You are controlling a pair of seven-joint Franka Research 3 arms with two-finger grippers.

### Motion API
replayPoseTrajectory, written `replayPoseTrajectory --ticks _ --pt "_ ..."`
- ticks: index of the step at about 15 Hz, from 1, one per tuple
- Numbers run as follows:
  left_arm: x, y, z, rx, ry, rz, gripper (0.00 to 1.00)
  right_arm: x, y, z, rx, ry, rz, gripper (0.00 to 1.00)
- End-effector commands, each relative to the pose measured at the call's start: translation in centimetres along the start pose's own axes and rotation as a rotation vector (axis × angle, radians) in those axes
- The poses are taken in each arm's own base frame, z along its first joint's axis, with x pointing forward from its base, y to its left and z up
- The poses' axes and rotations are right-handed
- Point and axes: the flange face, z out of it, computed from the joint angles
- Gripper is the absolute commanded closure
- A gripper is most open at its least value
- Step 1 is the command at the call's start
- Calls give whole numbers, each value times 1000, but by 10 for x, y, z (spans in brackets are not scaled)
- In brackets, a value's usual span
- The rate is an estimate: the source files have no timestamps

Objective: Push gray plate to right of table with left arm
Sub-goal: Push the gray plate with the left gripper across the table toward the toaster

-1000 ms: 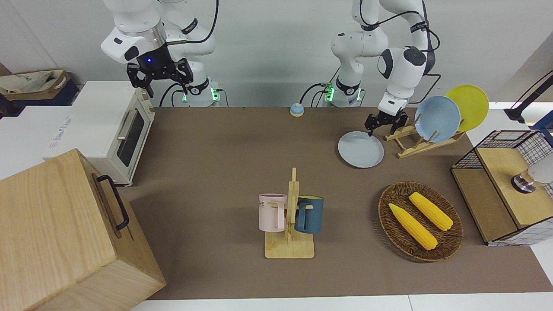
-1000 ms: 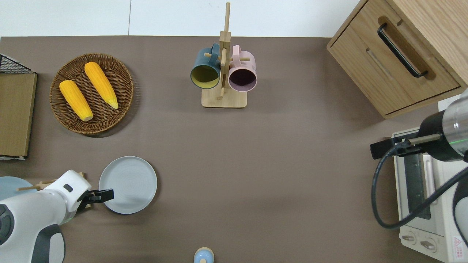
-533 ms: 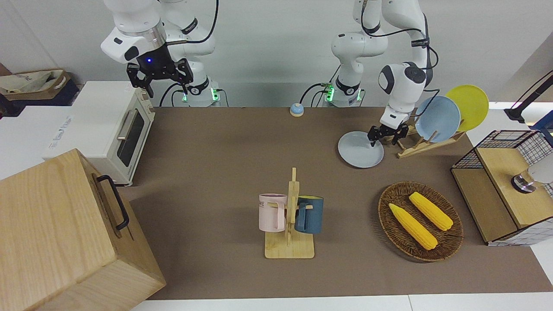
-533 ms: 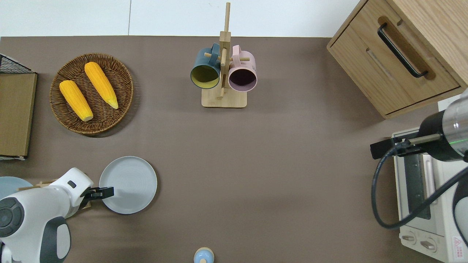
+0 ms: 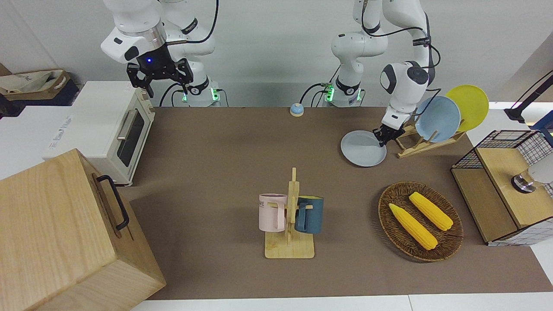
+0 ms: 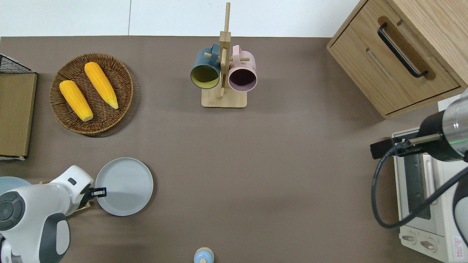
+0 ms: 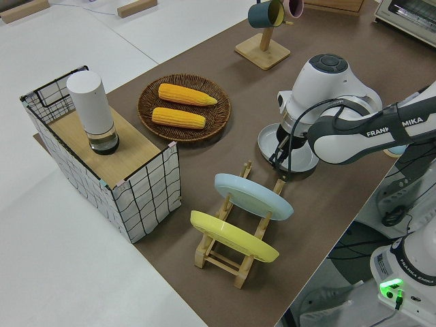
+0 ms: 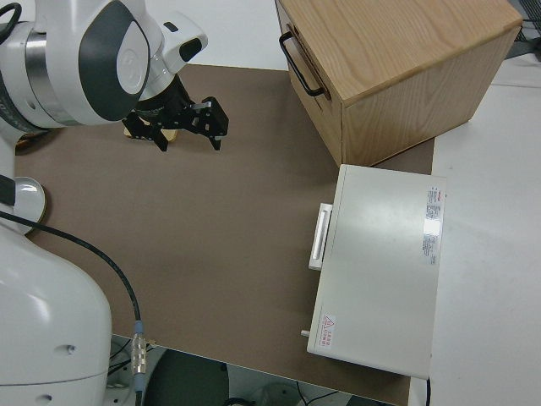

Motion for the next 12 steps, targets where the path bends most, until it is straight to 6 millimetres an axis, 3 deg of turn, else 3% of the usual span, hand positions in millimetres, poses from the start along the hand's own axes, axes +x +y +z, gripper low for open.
replayPoseTrajectory --ticks 1,4,6,8,12 --pt "-4 1 8 9 -32 5 1000 -3 1 -4 5 -4 15 17" --pt "-4 15 16 12 -47 -28 1000 -3 1 -4 4 -4 15 17" --pt "-2 46 21 17 -54 -60 1000 -3 1 -4 5 -4 16 17" --pt "-1 90 29 24 -66 -104 1000 -3 1 -4 4 -4 15 17" --pt "2 162 30 28 -55 -207 1000 -3 1 -4 5 -4 15 17"
